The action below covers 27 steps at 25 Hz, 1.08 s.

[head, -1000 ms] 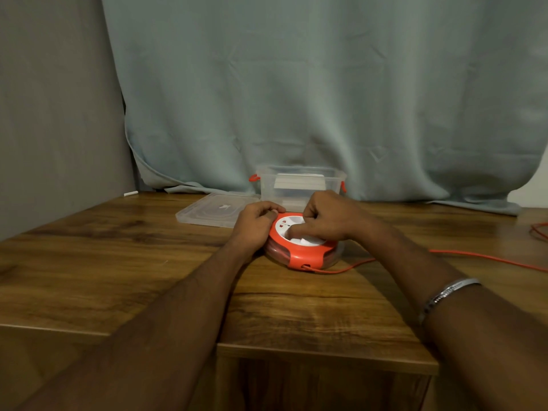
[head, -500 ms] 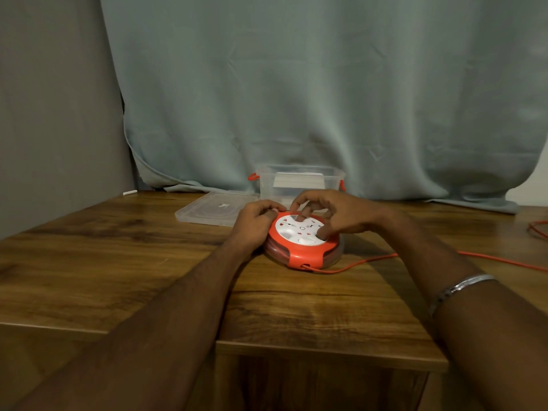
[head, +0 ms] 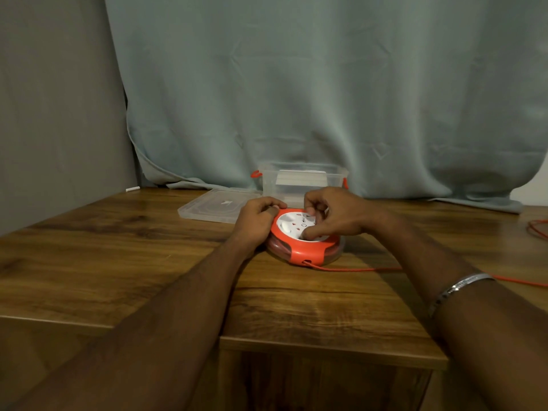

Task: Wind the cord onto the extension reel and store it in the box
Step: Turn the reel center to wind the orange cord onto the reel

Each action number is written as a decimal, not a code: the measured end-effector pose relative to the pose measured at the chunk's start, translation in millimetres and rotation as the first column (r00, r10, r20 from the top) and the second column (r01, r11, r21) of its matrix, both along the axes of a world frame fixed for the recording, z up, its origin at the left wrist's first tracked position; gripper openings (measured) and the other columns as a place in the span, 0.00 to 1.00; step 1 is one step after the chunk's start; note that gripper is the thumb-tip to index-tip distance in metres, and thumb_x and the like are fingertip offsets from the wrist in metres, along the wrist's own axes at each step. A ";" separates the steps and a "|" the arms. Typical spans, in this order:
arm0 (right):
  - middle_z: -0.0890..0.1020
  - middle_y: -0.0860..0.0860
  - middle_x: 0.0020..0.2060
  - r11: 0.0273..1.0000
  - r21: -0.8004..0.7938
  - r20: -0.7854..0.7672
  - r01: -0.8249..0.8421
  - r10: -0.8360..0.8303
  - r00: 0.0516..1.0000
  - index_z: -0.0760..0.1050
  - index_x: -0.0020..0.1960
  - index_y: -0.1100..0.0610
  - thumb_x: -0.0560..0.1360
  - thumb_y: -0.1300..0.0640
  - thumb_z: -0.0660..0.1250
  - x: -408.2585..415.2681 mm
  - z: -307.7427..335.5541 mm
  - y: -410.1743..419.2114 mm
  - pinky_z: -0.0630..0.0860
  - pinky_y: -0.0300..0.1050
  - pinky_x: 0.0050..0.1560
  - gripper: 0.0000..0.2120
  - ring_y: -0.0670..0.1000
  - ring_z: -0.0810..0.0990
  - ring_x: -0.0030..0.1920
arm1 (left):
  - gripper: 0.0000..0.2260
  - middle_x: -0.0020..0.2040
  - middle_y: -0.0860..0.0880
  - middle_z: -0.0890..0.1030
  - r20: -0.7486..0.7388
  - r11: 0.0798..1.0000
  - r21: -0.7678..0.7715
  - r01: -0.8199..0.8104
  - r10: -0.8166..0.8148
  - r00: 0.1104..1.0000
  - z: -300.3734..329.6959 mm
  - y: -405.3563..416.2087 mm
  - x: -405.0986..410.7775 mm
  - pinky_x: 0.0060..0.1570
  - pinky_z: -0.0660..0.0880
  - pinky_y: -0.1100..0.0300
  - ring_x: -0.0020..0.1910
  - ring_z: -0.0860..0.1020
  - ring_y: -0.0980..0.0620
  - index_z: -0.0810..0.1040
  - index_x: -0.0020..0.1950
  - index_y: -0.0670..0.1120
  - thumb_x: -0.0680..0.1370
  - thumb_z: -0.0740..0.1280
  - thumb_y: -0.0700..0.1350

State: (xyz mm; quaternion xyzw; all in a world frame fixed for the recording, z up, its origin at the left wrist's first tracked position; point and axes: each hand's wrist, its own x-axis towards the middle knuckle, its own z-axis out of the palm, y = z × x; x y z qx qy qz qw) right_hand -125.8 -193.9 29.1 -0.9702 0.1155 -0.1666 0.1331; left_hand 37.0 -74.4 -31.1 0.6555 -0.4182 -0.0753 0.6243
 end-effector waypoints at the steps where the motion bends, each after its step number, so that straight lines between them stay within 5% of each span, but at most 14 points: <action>1: 0.78 0.49 0.29 0.999 -0.029 0.004 0.013 -0.013 1.000 0.76 0.39 0.56 0.64 0.44 0.79 2.0 -0.7 0.4 0.72 0.51 0.35 0.18 0.47 0.72 0.30 | 0.13 0.52 0.46 0.85 0.002 1.000 -0.003 0.001 -0.001 1.000 -0.4 -0.5 0.5 0.52 0.82 0.51 0.51 0.83 0.47 0.84 0.47 0.51 0.81 0.61 0.39; 5: 0.75 0.48 0.22 0.996 -0.087 0.014 0.026 -0.025 1.000 0.74 0.29 0.56 0.68 0.42 0.75 8.9 -5.5 9.1 0.69 0.48 0.33 0.21 0.45 0.71 0.26 | 0.13 0.53 0.45 0.85 0.012 1.000 -0.006 0.009 -0.009 1.000 -0.3 0.2 -0.5 0.53 0.81 0.52 0.51 0.83 0.47 0.83 0.48 0.51 0.82 0.61 0.39; 9: 0.76 0.51 0.24 0.993 -0.114 0.145 -0.007 0.024 0.989 0.76 0.30 0.57 0.73 0.48 0.73 9.8 -2.3 8.3 0.71 0.49 0.34 0.18 0.44 0.71 0.26 | 0.14 0.49 0.46 0.85 -0.006 1.000 -0.010 0.020 -0.020 1.000 0.1 0.9 -0.6 0.50 0.80 0.54 0.49 0.83 0.47 0.84 0.46 0.51 0.81 0.61 0.39; 12: 0.84 0.47 0.33 0.995 0.042 0.242 -0.091 0.078 0.967 0.81 0.45 0.53 0.71 0.61 0.75 -2.3 10.0 -1.8 0.70 0.43 0.33 0.05 0.42 0.72 0.26 | 0.13 0.50 0.45 0.85 -0.009 1.000 -0.012 0.019 -0.020 1.000 0.8 0.2 -1.5 0.48 0.79 0.56 0.48 0.82 0.49 0.84 0.48 0.50 0.82 0.61 0.38; 16: 0.87 0.51 0.56 0.976 0.189 -0.040 -0.107 0.116 0.992 0.74 0.66 0.55 0.68 0.75 0.72 -12.3 9.4 -8.6 0.73 0.36 0.34 0.30 0.37 0.75 0.27 | 0.13 0.50 0.46 0.85 -0.015 1.000 0.010 0.024 -0.024 1.000 0.8 2.2 -2.4 0.53 0.81 0.50 0.51 0.83 0.46 0.84 0.50 0.48 0.82 0.60 0.39; 20: 0.85 0.53 0.59 0.967 0.236 -0.084 -0.093 0.115 0.990 0.68 0.72 0.53 0.70 0.76 0.72 -11.8 11.5 -7.8 0.73 0.29 0.34 0.36 0.30 0.77 0.31 | 0.12 0.52 0.47 0.84 -0.020 0.999 0.024 0.034 -0.033 0.999 2.5 3.9 -5.4 0.51 0.82 0.52 0.50 0.83 0.48 0.83 0.55 0.46 0.83 0.60 0.39; 27: 0.84 0.54 0.51 0.975 0.211 -0.051 -0.069 0.082 0.995 0.65 0.65 0.49 0.68 0.64 0.81 -9.5 5.1 -8.9 0.74 0.32 0.37 0.34 0.42 0.81 0.41 | 0.13 0.52 0.45 0.85 -0.020 1.000 0.010 0.017 -0.017 1.000 0.6 1.5 -2.3 0.49 0.82 0.51 0.48 0.83 0.47 0.84 0.51 0.49 0.83 0.60 0.40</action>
